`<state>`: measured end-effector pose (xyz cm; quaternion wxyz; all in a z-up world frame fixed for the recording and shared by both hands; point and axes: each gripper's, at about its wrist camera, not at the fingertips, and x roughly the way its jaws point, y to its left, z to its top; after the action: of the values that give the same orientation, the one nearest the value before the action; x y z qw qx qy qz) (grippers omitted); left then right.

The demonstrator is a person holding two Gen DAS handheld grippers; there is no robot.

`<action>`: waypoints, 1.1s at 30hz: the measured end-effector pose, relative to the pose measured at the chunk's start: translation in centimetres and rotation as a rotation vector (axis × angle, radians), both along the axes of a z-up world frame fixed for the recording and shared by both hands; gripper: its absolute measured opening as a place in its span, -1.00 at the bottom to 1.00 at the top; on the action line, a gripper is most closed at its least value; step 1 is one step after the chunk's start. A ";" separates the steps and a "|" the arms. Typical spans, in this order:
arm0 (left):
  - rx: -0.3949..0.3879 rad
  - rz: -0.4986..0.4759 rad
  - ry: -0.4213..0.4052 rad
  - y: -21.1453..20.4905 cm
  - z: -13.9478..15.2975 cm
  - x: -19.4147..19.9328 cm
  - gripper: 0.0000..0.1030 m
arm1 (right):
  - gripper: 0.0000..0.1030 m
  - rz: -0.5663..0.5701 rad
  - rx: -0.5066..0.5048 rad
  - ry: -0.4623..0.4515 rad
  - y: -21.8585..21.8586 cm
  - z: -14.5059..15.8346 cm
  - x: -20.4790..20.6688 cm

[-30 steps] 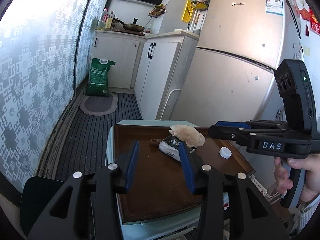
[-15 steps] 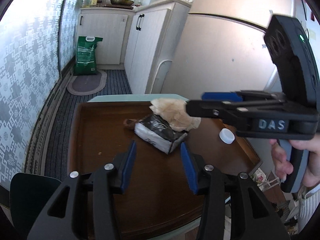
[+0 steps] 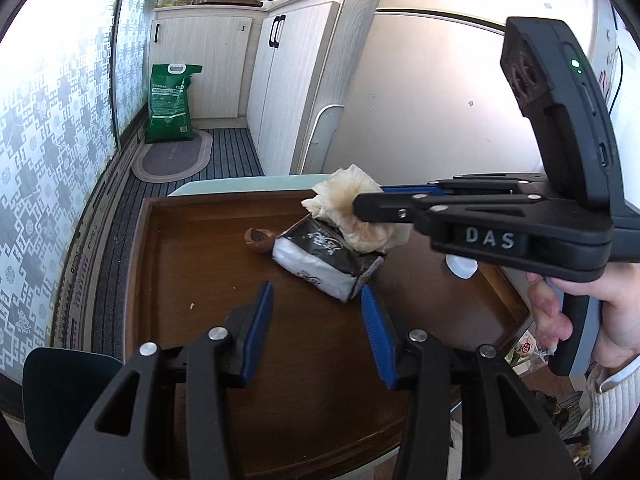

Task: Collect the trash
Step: 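Grasp the crumpled tissue with the right tool, then grasp the black snack bag with the left tool while the right tool holds the tissue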

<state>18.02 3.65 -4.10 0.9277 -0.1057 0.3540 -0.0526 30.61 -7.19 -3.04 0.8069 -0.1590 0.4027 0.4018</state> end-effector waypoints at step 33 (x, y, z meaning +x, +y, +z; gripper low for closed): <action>-0.141 0.126 0.028 -0.4 0.1 2.9 0.08 | -0.90 -0.117 0.183 -0.021 -7.4 3.9 -1.4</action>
<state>20.93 3.22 -3.98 0.9145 -0.1936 0.3549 -0.0172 29.23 -14.59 0.87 0.8444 -0.0651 0.3643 0.3873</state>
